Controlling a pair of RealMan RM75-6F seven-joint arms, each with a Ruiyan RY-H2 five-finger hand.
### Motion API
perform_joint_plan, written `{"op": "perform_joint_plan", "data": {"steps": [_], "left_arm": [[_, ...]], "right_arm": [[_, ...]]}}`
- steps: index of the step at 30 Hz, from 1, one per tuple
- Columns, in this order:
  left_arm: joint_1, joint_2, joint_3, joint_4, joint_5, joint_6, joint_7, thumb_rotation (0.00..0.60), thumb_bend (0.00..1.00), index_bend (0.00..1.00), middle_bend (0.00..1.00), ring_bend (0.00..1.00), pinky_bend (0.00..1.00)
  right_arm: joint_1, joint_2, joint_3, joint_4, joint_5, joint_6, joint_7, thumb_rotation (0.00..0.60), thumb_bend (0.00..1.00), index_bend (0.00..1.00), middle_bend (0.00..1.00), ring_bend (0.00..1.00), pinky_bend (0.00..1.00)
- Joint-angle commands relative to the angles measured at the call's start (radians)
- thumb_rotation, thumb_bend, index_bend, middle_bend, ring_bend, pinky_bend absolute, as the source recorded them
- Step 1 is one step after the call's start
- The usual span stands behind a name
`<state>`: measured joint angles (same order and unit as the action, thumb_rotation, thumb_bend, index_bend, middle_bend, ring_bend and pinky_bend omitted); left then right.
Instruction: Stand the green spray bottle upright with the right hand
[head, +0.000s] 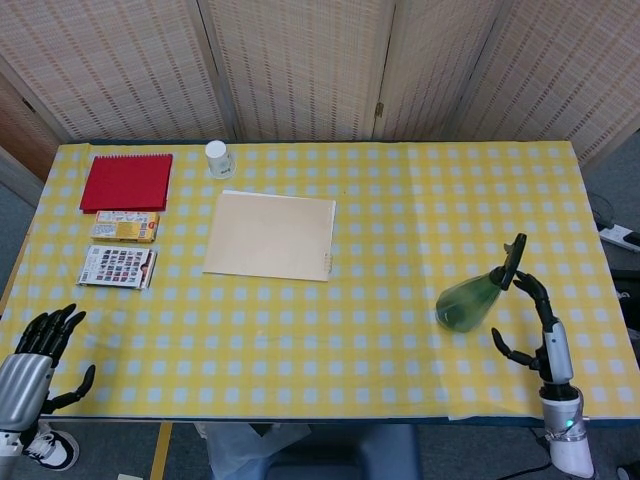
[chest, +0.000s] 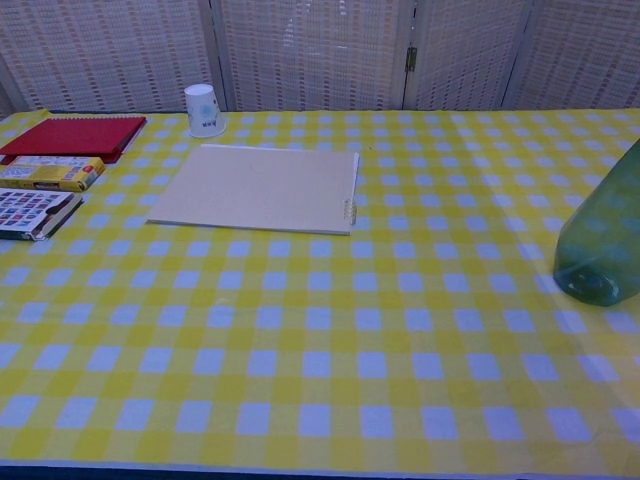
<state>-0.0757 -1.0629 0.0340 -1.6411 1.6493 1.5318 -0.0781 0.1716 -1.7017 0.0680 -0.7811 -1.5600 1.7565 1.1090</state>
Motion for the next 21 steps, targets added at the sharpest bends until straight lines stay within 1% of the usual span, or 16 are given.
{"op": "perform_joint_plan", "data": {"steps": [1,3,4,5,6,8,9,10,12,14,16,18,21], "left_arm": [[0.001,-0.002,-0.001,0.000,0.001,0.004,0.004,0.329,0.50,0.00,0.06,0.05,0.00],[0.001,-0.004,-0.001,-0.002,0.002,0.004,0.009,0.328,0.50,0.00,0.06,0.05,0.00],[0.001,-0.004,-0.001,-0.002,0.002,0.004,0.011,0.330,0.50,0.00,0.06,0.05,0.00],[0.001,-0.005,-0.001,-0.003,0.002,0.003,0.015,0.331,0.50,0.00,0.06,0.05,0.00],[0.001,-0.006,-0.001,-0.004,0.002,0.002,0.021,0.331,0.50,0.00,0.06,0.05,0.00],[0.000,-0.008,-0.001,-0.005,0.002,0.001,0.026,0.331,0.50,0.00,0.06,0.05,0.00],[0.000,-0.009,-0.001,-0.006,0.003,-0.001,0.031,0.331,0.50,0.00,0.06,0.05,0.00],[-0.001,-0.010,-0.001,-0.008,0.003,-0.002,0.036,0.331,0.50,0.00,0.06,0.05,0.00],[-0.002,-0.012,-0.003,-0.008,0.001,-0.002,0.043,0.330,0.50,0.00,0.06,0.05,0.00],[-0.001,-0.014,-0.005,-0.007,-0.001,-0.001,0.045,0.329,0.50,0.00,0.06,0.05,0.00],[0.001,-0.015,-0.007,-0.005,-0.004,0.004,0.043,0.331,0.50,0.00,0.06,0.05,0.00],[0.004,-0.015,-0.008,-0.003,-0.004,0.010,0.039,0.331,0.50,0.00,0.06,0.05,0.00],[0.006,-0.015,-0.008,-0.004,-0.005,0.013,0.039,0.329,0.50,0.00,0.06,0.05,0.00]], "right_arm": [[-0.073,0.122,-0.057,-0.091,-0.032,0.036,-0.225,0.600,0.38,0.00,0.08,0.10,0.00],[-0.110,0.210,-0.086,-0.197,-0.051,0.060,-0.367,0.600,0.38,0.00,0.07,0.09,0.00],[-0.123,0.258,-0.106,-0.249,-0.057,0.048,-0.432,0.600,0.38,0.00,0.06,0.08,0.00],[-0.133,0.314,-0.126,-0.309,-0.058,0.024,-0.503,0.600,0.38,0.00,0.06,0.07,0.00],[-0.140,0.392,-0.148,-0.401,-0.051,-0.016,-0.607,0.600,0.38,0.00,0.06,0.06,0.00],[-0.142,0.462,-0.161,-0.499,-0.035,-0.056,-0.706,0.600,0.38,0.00,0.04,0.04,0.00],[-0.145,0.523,-0.169,-0.564,-0.008,-0.095,-0.803,0.600,0.38,0.00,0.04,0.03,0.00],[-0.142,0.588,-0.173,-0.657,0.026,-0.139,-0.898,0.600,0.38,0.00,0.04,0.01,0.00],[-0.138,0.668,-0.163,-0.796,0.109,-0.201,-1.043,0.600,0.38,0.00,0.04,0.01,0.00],[-0.136,0.688,-0.139,-0.863,0.172,-0.220,-1.138,0.600,0.38,0.00,0.05,0.02,0.00],[-0.134,0.684,-0.120,-0.901,0.216,-0.236,-1.187,0.600,0.38,0.00,0.05,0.02,0.00],[-0.130,0.686,-0.117,-0.919,0.219,-0.254,-1.211,0.600,0.38,0.00,0.05,0.01,0.00],[-0.136,0.679,-0.113,-0.923,0.210,-0.249,-1.237,0.600,0.38,0.00,0.05,0.01,0.00]]}}
